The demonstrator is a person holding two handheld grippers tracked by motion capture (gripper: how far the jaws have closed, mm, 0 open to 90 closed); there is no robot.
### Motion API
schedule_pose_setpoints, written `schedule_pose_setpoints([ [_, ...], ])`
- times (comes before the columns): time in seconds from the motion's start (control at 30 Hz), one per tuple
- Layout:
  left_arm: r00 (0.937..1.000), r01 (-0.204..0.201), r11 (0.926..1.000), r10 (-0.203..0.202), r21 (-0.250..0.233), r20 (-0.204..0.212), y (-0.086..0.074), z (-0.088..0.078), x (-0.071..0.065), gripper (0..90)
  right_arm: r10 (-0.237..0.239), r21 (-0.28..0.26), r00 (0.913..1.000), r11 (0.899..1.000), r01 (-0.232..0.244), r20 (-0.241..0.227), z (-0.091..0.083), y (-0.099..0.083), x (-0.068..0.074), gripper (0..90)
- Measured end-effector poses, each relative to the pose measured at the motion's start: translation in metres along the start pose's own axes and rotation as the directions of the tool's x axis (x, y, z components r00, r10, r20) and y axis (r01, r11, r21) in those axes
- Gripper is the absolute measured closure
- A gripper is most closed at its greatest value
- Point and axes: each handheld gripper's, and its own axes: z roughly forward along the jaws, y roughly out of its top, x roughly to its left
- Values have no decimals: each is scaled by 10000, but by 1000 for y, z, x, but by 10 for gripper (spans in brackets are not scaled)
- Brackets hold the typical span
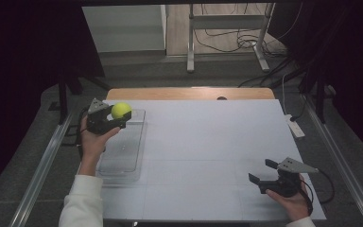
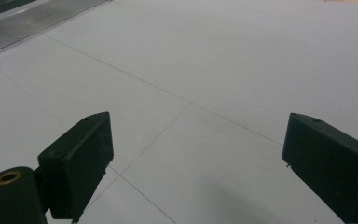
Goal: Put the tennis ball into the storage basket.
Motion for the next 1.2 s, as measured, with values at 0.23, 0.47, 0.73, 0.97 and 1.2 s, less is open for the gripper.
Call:
schedule_pose_setpoints([
  [0.23, 9998, 64, 9997, -59, 251, -209, 0, 2, 7, 263, 0, -1, 10000, 10000, 0, -8, 0, 0, 0, 90],
  [0.47, 9985, 266, 9985, -244, 476, -482, 0, 3, 18, 263, -11, 37, 10000, 10000, 11, -16, 1, 0, 1, 91],
  [0.73, 9971, 339, 9969, -290, 709, -698, 1, 6, 24, 263, 9, 12, 10000, 10000, -9, -29, 0, 0, 0, 91],
  [0.97, 9960, 294, 9952, -213, 932, -865, 1, 8, 28, 263, -17, 15, 10000, 10000, 17, -20, 0, 0, 1, 91],
  [1.2, 9949, 284, 9933, -173, 1120, -989, 2, 10, 33, 263, -25, 63, 10000, 10000, 25, 1, 1, 0, 0, 91],
])
